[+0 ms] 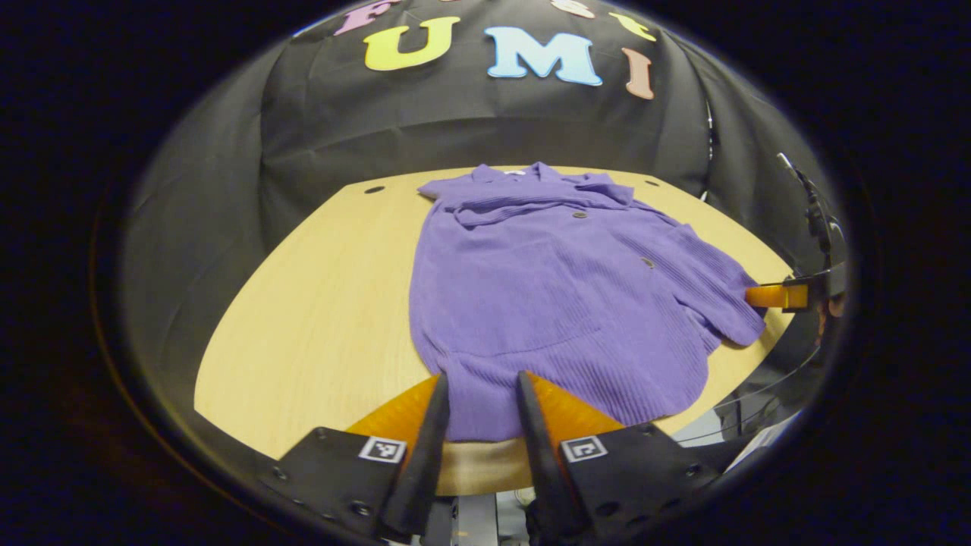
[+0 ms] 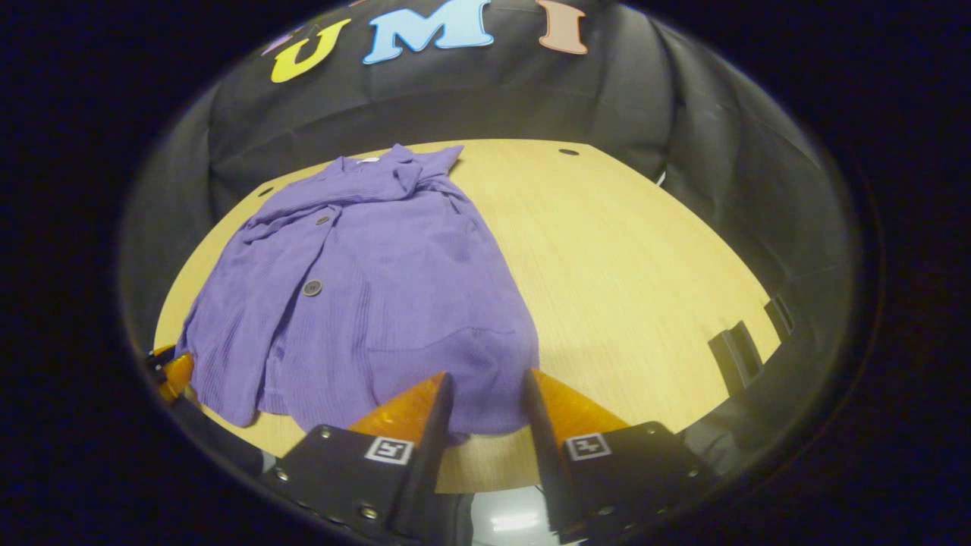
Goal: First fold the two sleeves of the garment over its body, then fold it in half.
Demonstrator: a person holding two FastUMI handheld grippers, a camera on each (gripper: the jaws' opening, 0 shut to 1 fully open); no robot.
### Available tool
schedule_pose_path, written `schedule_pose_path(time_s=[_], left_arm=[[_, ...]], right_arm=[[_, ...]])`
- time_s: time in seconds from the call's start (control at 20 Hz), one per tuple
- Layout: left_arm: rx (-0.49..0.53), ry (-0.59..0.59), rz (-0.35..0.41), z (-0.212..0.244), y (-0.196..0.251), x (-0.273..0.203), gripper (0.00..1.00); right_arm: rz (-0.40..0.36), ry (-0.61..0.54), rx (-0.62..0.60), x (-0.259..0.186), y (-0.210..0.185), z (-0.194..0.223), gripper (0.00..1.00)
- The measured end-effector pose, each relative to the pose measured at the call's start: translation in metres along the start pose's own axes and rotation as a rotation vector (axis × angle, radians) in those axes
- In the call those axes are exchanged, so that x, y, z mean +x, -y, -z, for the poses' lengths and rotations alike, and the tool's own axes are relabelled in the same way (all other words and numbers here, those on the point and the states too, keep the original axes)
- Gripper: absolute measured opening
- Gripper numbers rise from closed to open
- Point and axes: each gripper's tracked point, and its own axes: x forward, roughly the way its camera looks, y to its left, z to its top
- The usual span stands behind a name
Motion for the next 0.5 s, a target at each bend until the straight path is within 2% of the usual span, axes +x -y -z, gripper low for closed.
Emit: schedule_pose_path(time_s=[0.05,0.1,0.15,0.2,0.25,0.3,0.5], left_arm=[[0.008,-0.002,0.005,0.000,0.003,0.002,0.46],[0.011,-0.008,0.000,-0.001,0.005,0.004,0.34],[0.023,-0.022,0.002,-0.001,0.006,0.004,0.23],[0.033,-0.036,0.012,-0.003,0.009,0.006,0.22],[0.002,-0.048,0.011,-0.004,0.006,0.004,0.20],[-0.023,-0.061,0.035,-0.006,0.010,0.004,0.09],[-0.093,-0.029,0.117,-0.039,0.023,-0.009,0.10]], right_arm=[[0.010,-0.002,0.002,-0.002,-0.003,0.001,0.43],[0.019,-0.007,-0.011,-0.001,-0.004,0.001,0.33],[0.013,-0.002,-0.033,-0.003,-0.008,0.000,0.28],[0.026,0.002,-0.009,-0.002,-0.005,-0.006,0.28],[0.029,-0.010,-0.006,-0.002,-0.007,-0.002,0.06],[0.019,-0.016,0.006,-0.003,-0.010,-0.004,0.07],[-0.047,0.044,0.073,-0.025,-0.018,-0.027,0.06]])
